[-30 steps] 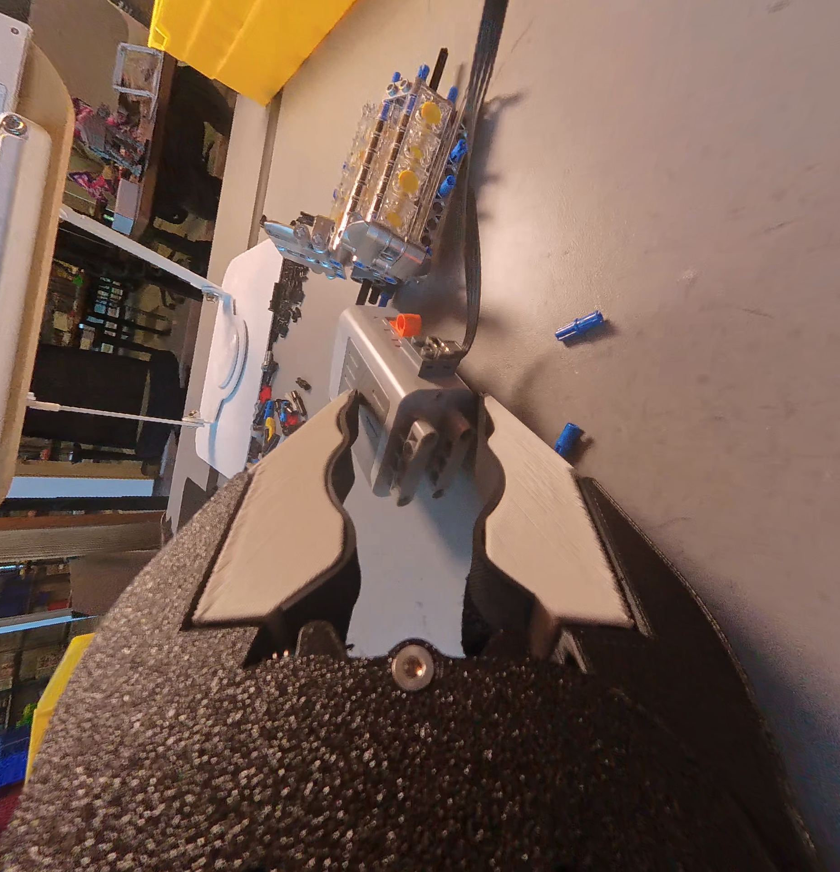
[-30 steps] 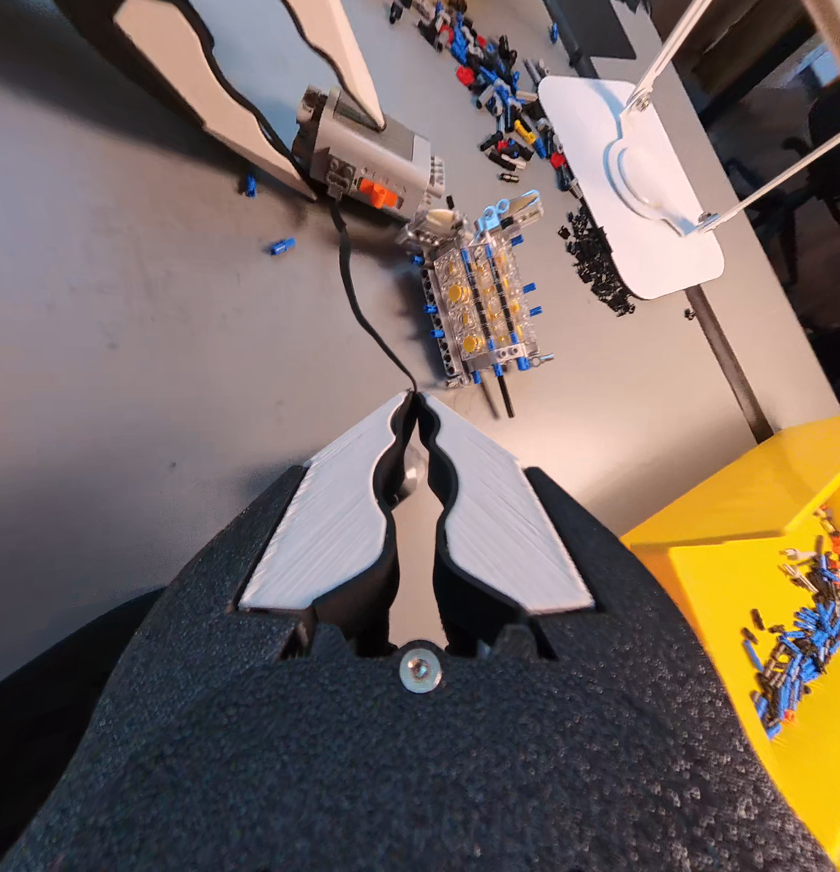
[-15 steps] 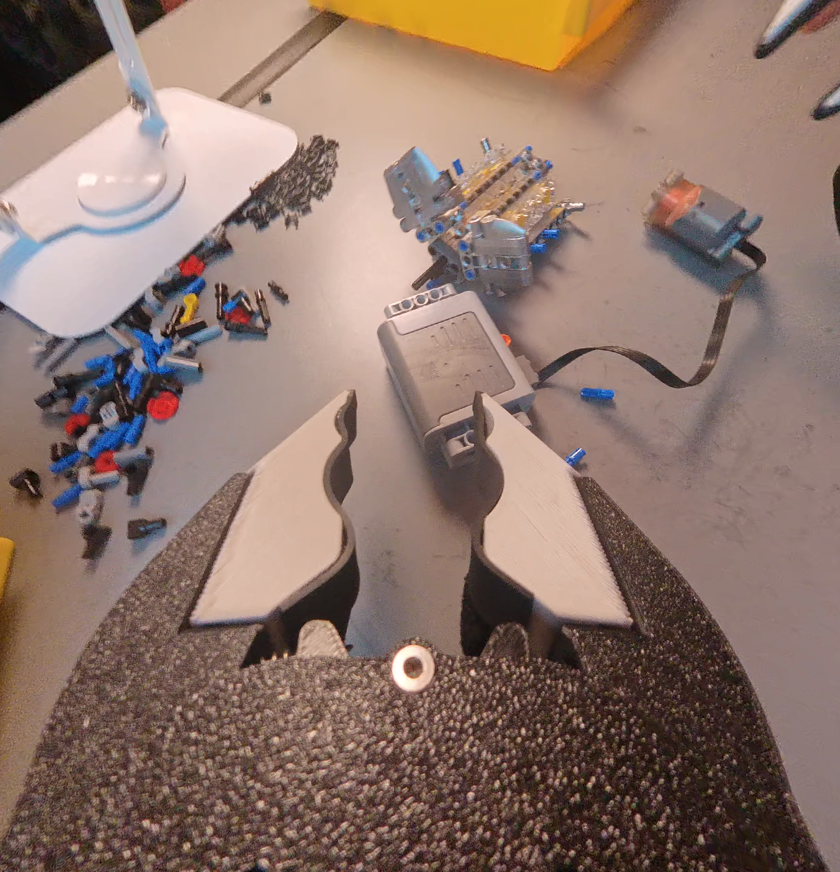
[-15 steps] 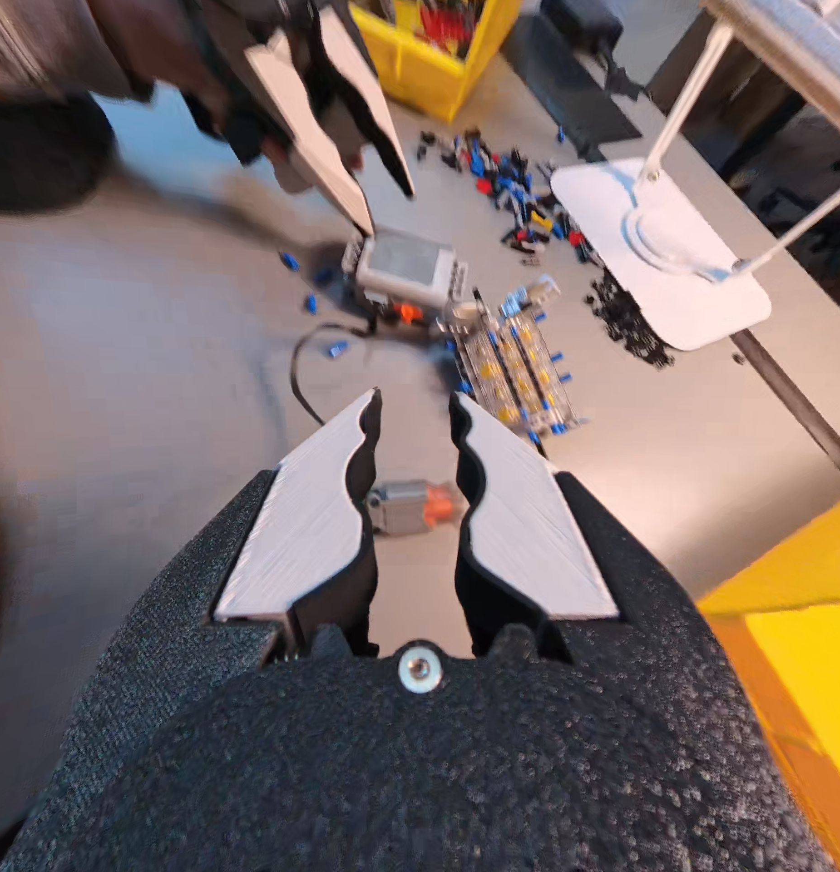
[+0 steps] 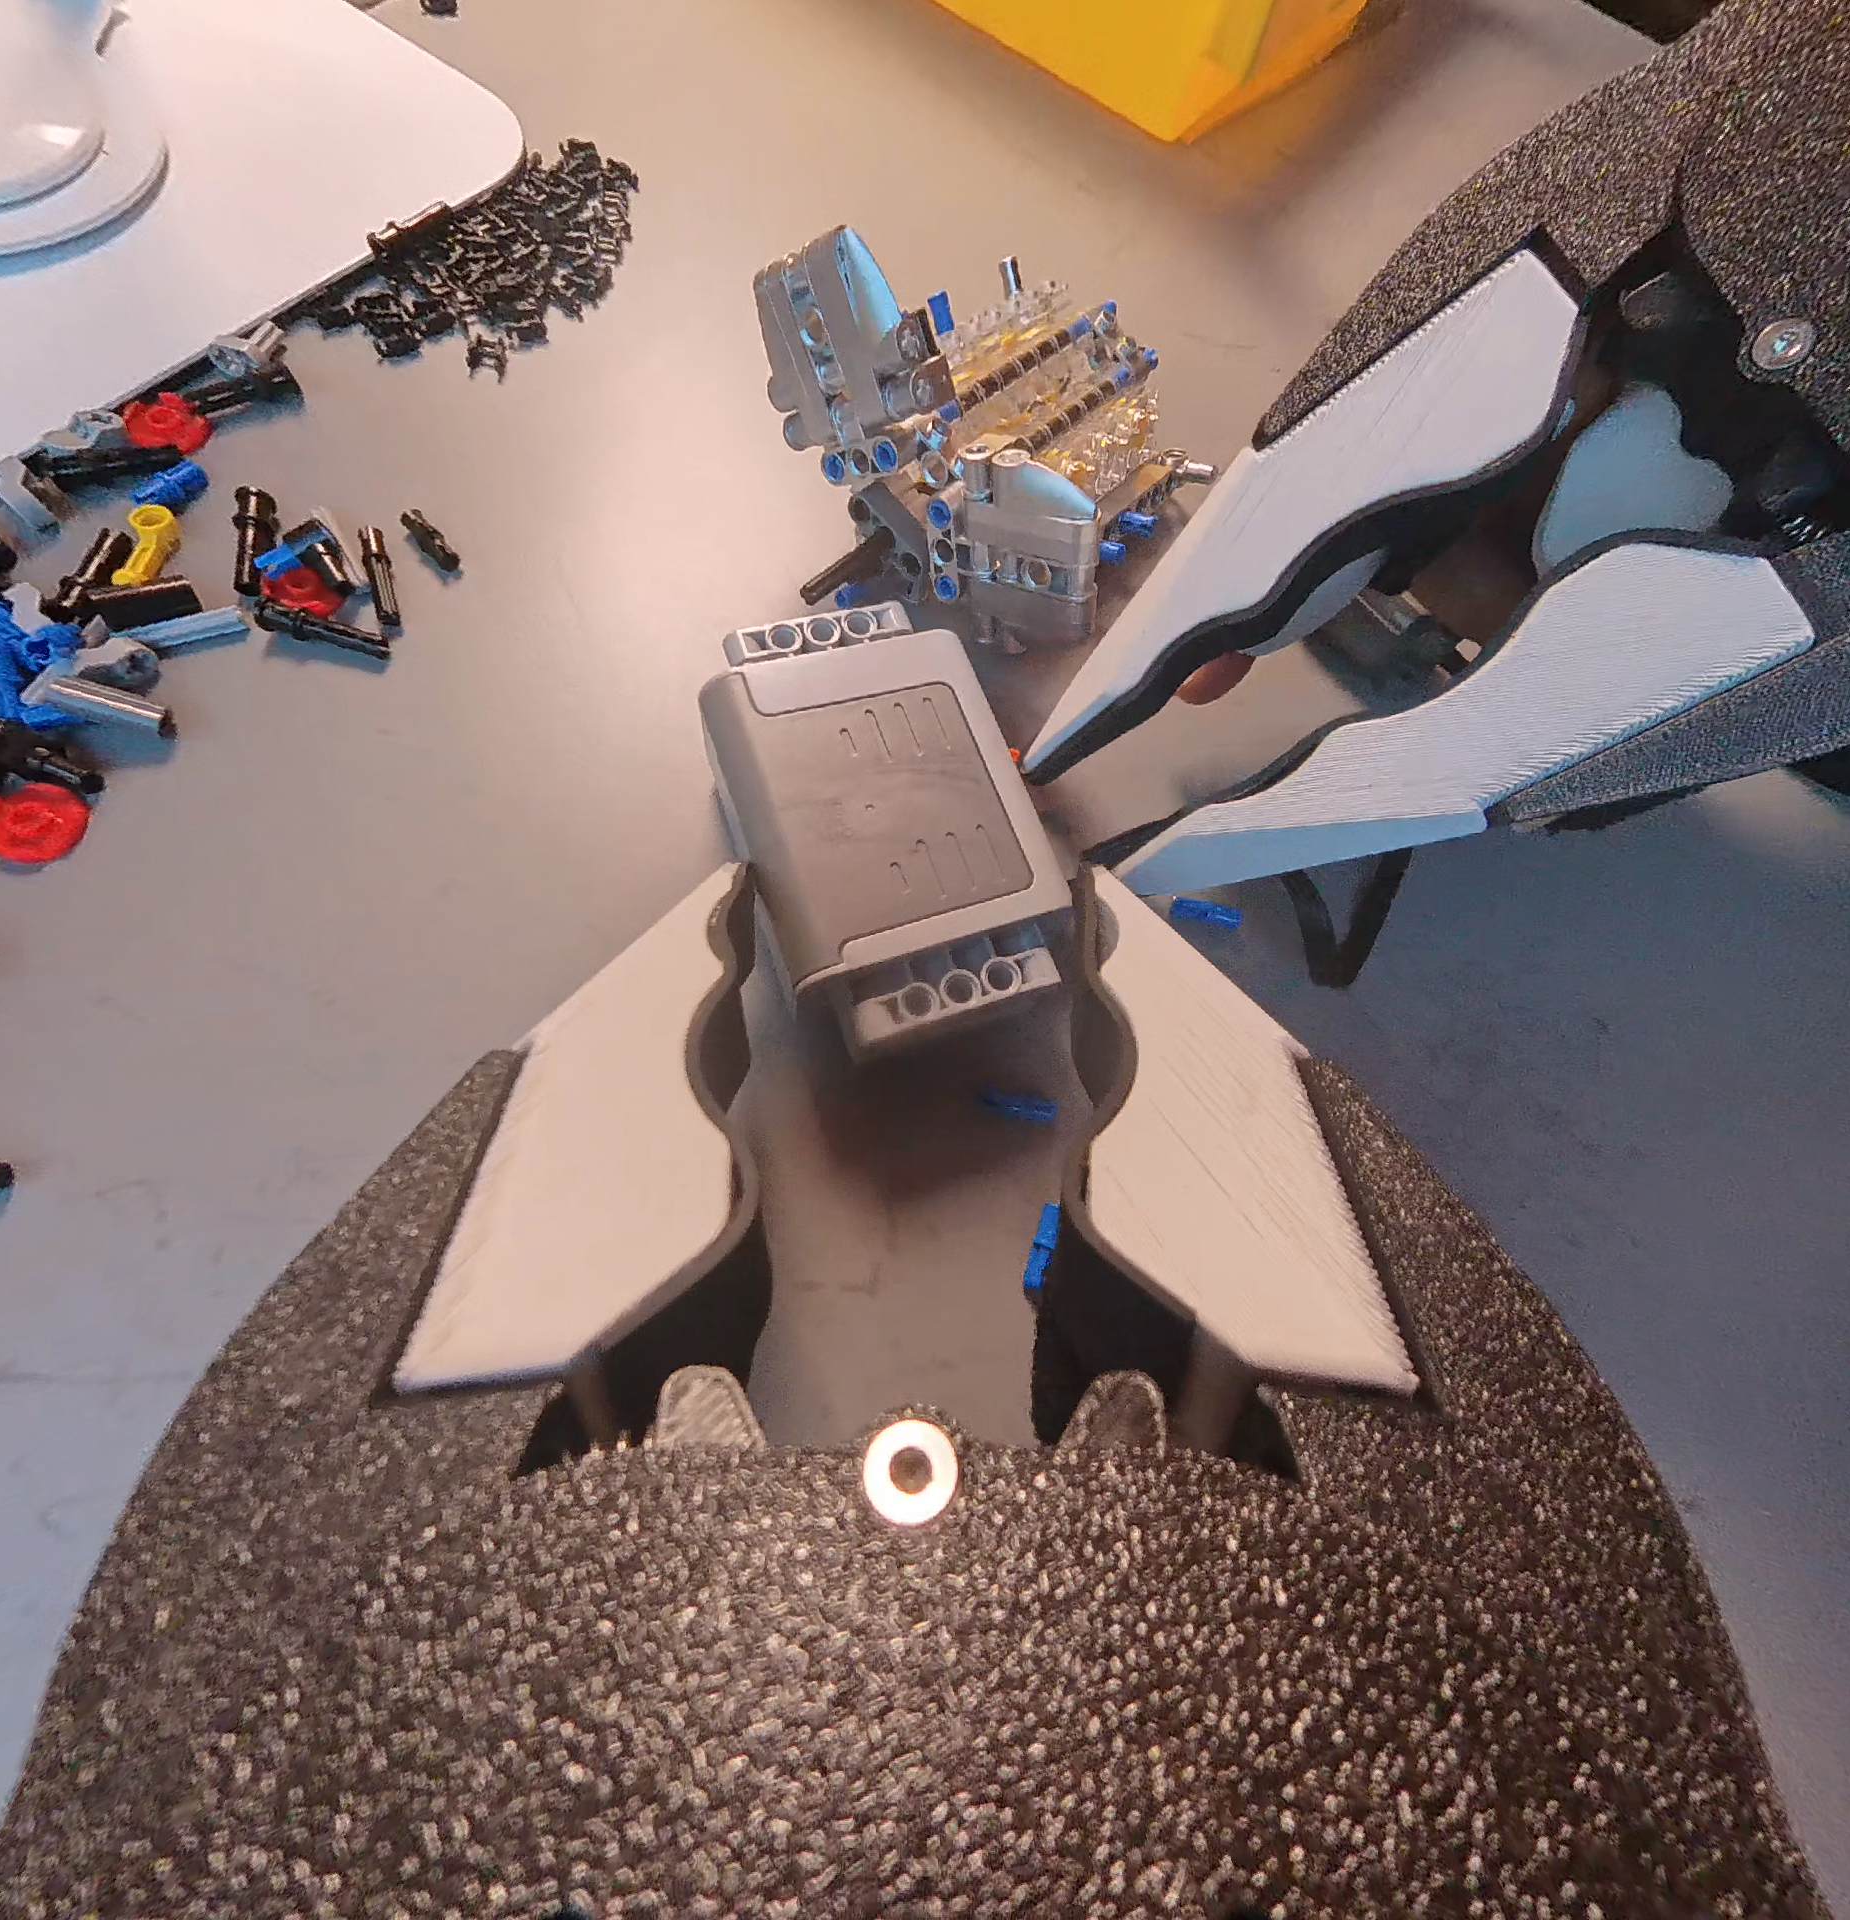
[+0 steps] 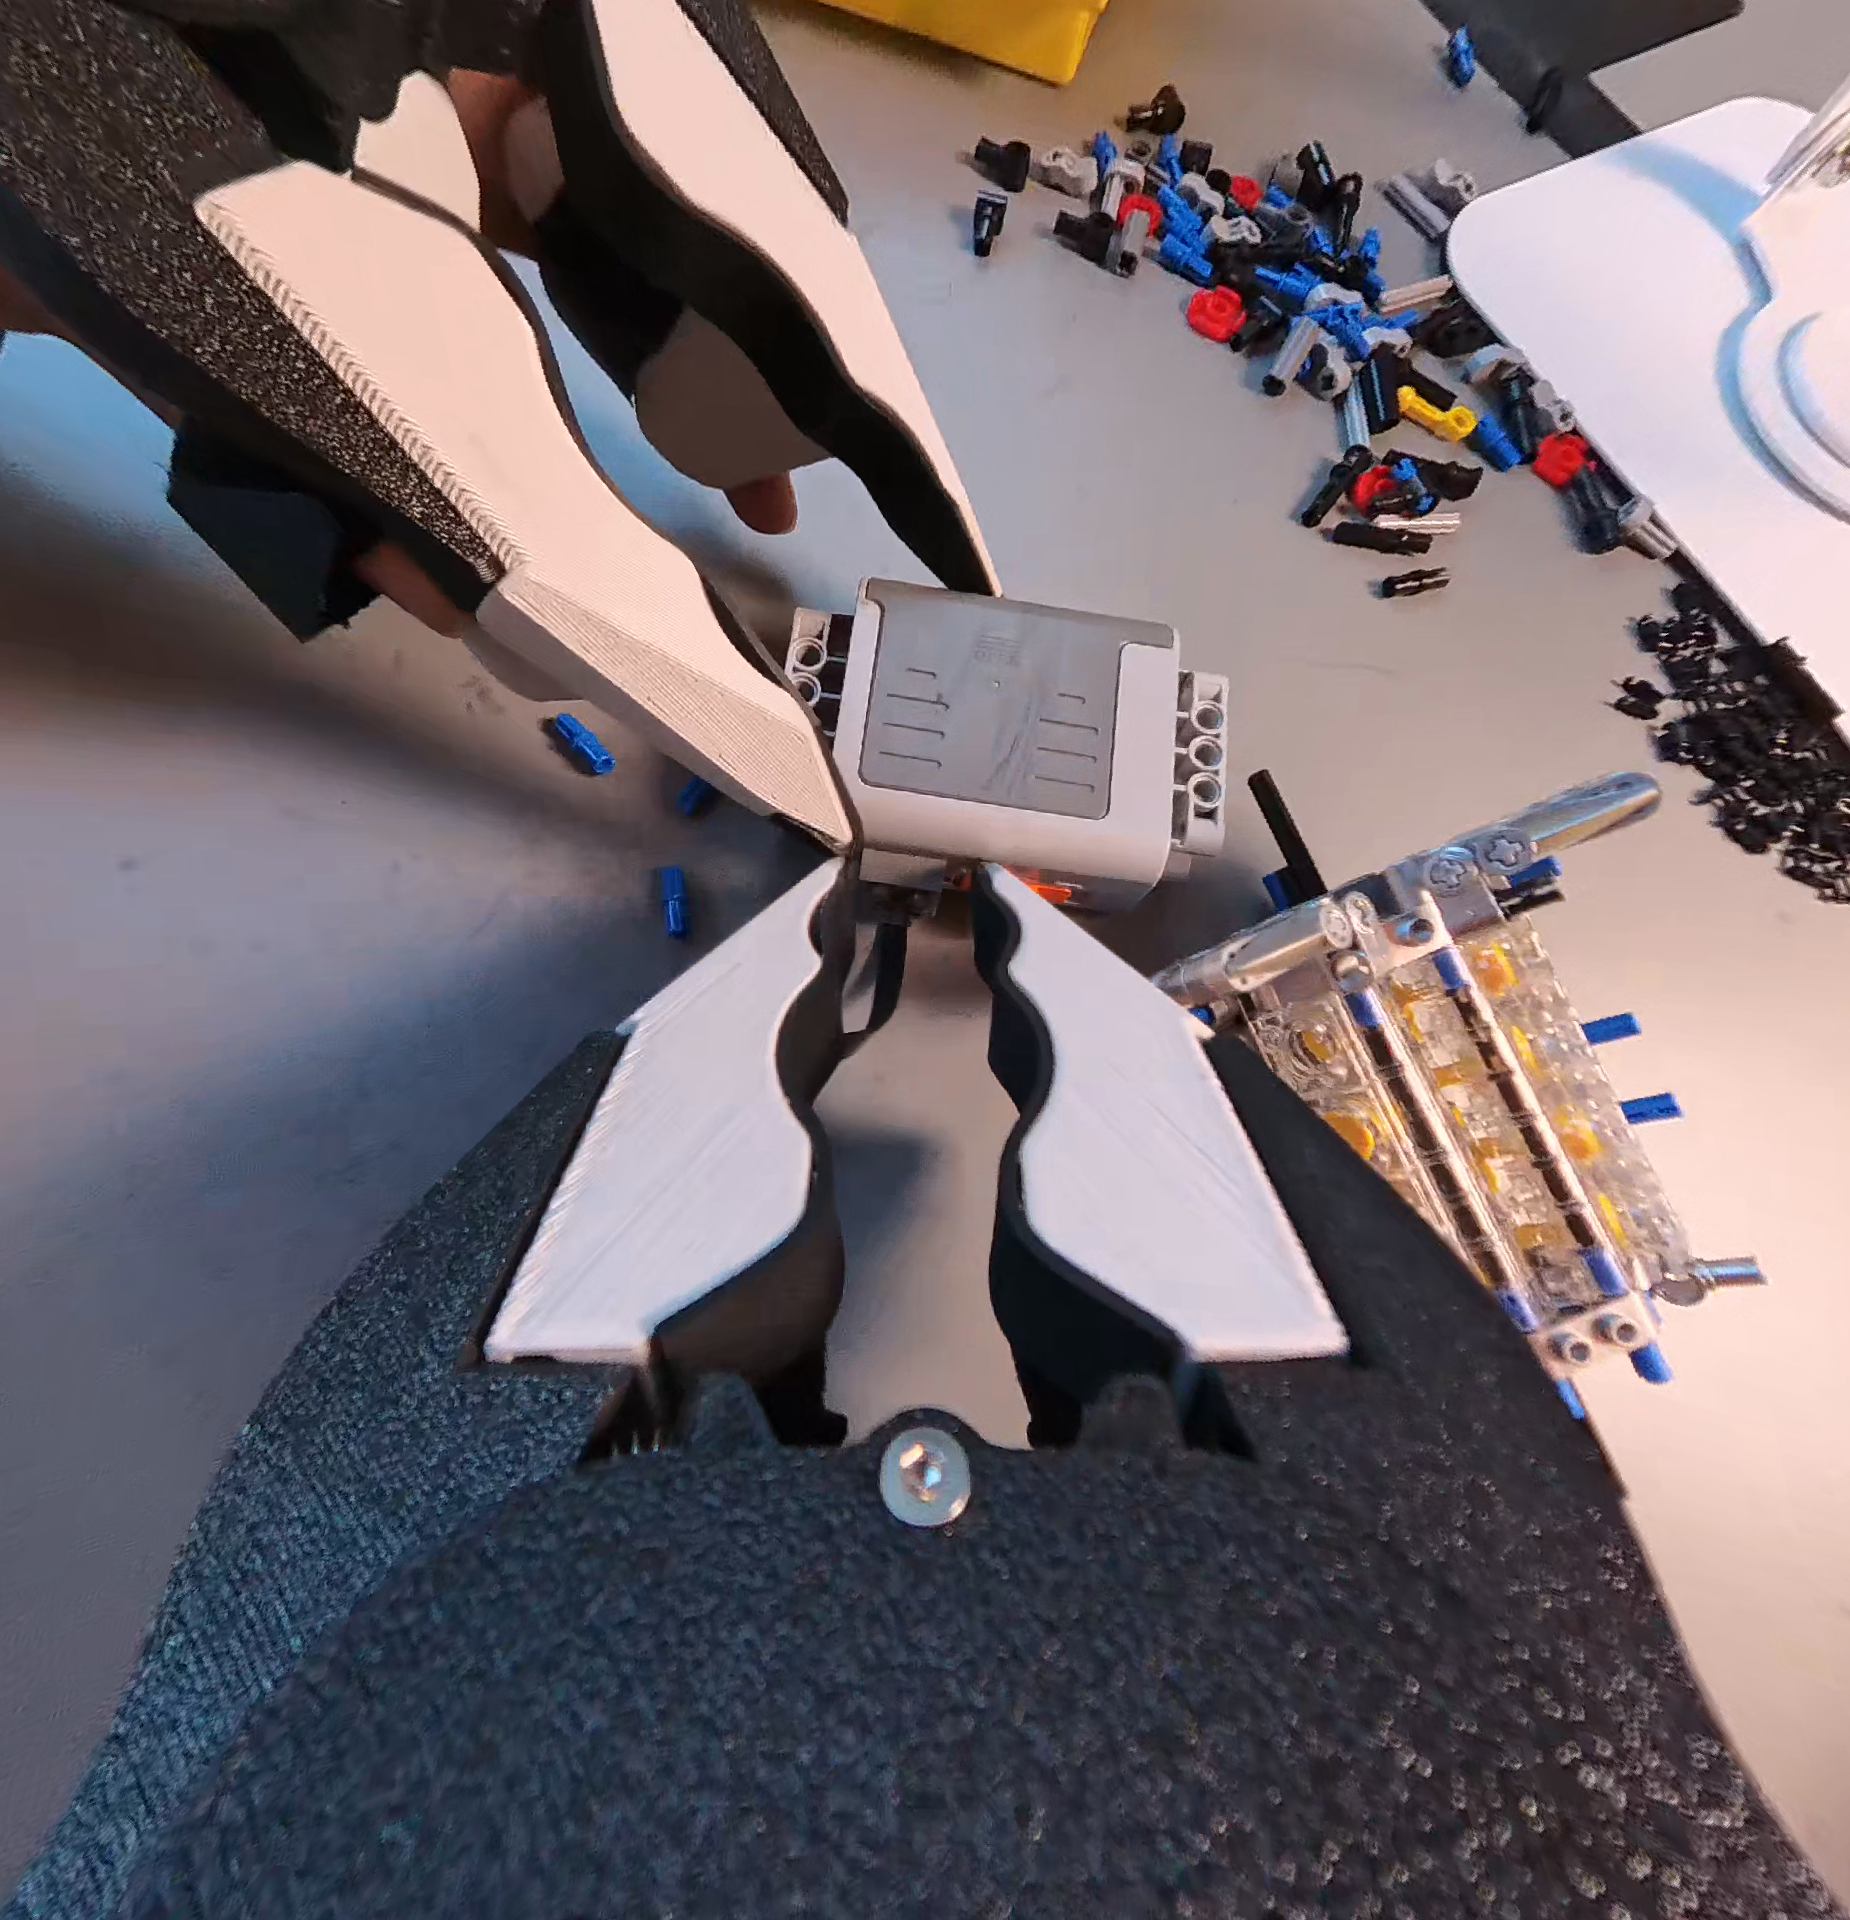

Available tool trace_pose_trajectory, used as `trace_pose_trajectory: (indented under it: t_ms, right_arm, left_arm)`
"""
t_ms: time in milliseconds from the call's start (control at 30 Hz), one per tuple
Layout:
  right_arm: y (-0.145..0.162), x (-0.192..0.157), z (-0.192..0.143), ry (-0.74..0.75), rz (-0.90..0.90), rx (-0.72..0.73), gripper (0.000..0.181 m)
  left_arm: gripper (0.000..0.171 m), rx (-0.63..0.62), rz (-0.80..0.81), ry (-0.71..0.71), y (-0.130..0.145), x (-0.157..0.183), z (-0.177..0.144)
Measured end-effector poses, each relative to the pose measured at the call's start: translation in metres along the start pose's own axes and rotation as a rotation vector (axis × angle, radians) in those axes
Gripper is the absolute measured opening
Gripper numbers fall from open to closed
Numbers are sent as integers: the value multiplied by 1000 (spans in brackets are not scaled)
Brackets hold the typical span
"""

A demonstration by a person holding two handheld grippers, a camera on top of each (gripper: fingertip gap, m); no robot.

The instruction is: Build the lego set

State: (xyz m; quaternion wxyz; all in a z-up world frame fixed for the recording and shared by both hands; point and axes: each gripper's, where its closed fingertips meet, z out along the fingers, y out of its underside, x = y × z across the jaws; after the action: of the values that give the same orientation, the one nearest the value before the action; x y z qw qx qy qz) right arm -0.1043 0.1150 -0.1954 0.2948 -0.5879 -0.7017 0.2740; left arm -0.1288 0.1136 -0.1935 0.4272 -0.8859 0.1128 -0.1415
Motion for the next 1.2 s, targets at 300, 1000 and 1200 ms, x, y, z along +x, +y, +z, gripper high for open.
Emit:
trace_pose_trajectory:
  t_ms: [300,1000,1200]
  right_arm:
    - [2,-1,5,-42,-8,-57,19]
    - [3,-6,6,-41,-21,-13,0]
    - [3,-1,-5,12,-1,32,0]
  left_arm:
    - [58,3,-33,-22,-1,-3,0]
    - [58,20,-95,-107,-2,-16,6]
    - [57,35,-161,-167,2,-39,-5]
